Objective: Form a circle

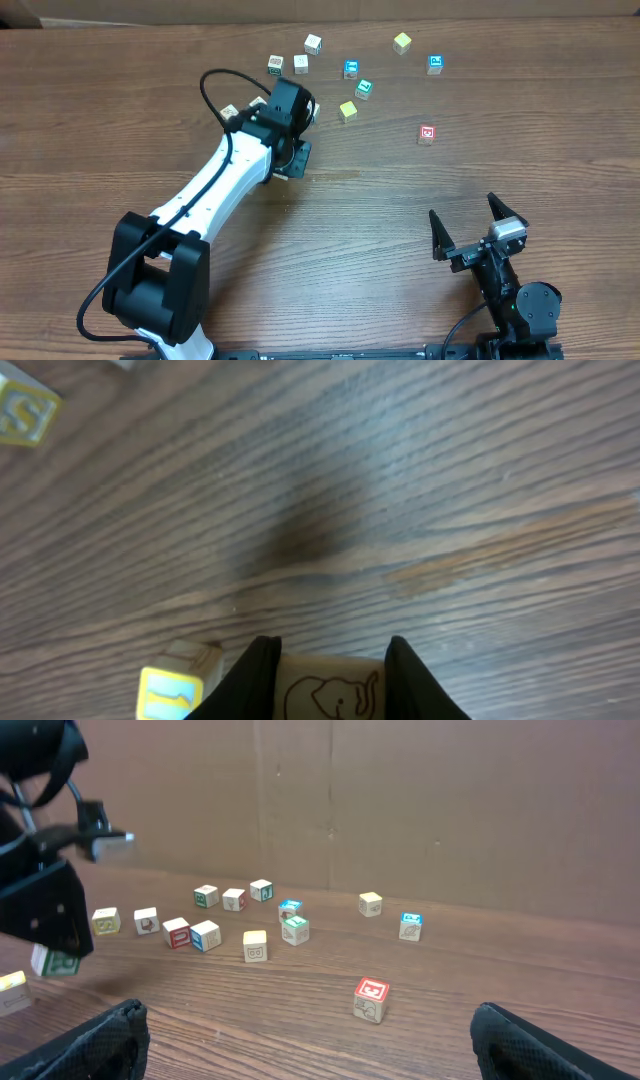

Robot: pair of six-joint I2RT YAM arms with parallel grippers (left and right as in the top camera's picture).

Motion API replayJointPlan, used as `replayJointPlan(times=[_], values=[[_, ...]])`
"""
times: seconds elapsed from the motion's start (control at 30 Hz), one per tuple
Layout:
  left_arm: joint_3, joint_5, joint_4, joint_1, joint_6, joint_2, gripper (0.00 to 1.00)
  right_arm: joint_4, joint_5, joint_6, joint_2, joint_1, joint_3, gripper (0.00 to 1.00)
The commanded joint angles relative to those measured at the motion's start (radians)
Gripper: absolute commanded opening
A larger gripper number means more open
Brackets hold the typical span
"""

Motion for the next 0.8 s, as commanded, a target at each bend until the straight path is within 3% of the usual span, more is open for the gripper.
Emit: replayJointPlan(times=[0.0, 0.37, 0.77], values=[[-0.067, -0.019, 0.062, 0.005, 0.066, 0.006, 0.16, 0.005, 0.0, -0.001, -0.007, -0.002, -0.01, 1.0], [-0.21, -0.022, 0.275, 0.006, 0.16, 0.008, 0.19, 0.005, 0.0, -0.001, -0.007, -0.002, -0.01, 1.0], [-0.266, -0.047, 0.357, 0.026, 0.16, 0.008, 0.2, 0.005, 0.0, -0.001, -0.007, -0.002, -0.01, 1.0]])
